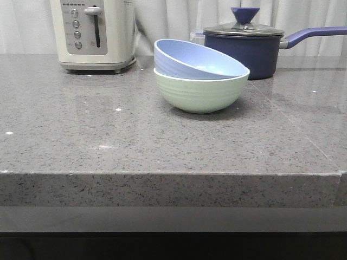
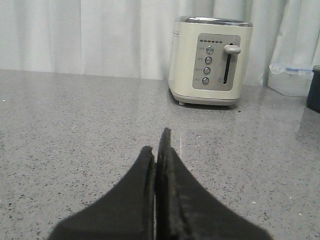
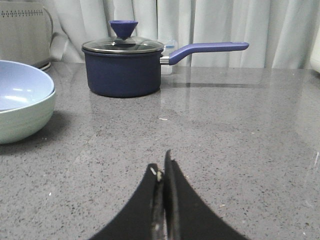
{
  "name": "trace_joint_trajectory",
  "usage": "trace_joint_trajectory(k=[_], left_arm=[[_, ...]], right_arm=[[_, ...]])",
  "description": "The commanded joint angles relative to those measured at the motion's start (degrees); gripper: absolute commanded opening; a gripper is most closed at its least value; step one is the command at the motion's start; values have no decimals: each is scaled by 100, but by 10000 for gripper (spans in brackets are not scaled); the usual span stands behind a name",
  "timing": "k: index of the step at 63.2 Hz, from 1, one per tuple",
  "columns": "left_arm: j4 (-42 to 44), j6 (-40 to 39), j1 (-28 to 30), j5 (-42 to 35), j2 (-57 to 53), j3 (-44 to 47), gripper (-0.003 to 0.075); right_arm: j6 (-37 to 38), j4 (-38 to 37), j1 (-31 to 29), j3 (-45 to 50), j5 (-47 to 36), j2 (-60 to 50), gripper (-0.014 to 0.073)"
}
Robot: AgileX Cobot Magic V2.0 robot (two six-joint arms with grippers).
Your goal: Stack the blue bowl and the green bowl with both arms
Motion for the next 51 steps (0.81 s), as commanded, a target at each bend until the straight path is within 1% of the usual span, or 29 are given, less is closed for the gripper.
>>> trace_joint_trajectory(k=[1,8,29,51], left_arm=[[1,-6,7,-454,-101,24,-20],[1,-6,7,-454,-101,24,-20],[1,-6,7,-454,-101,24,-20],[1,-6,7,-454,-101,24,-20]], right_arm=[[99,-94,-131,-95,-551,-117,-56],[104,-94,-249,-95,-577,-117,-56],[344,-94,-249,-95,-617,-117,-56],[345,-94,-249,-95,-637,-117,-56]])
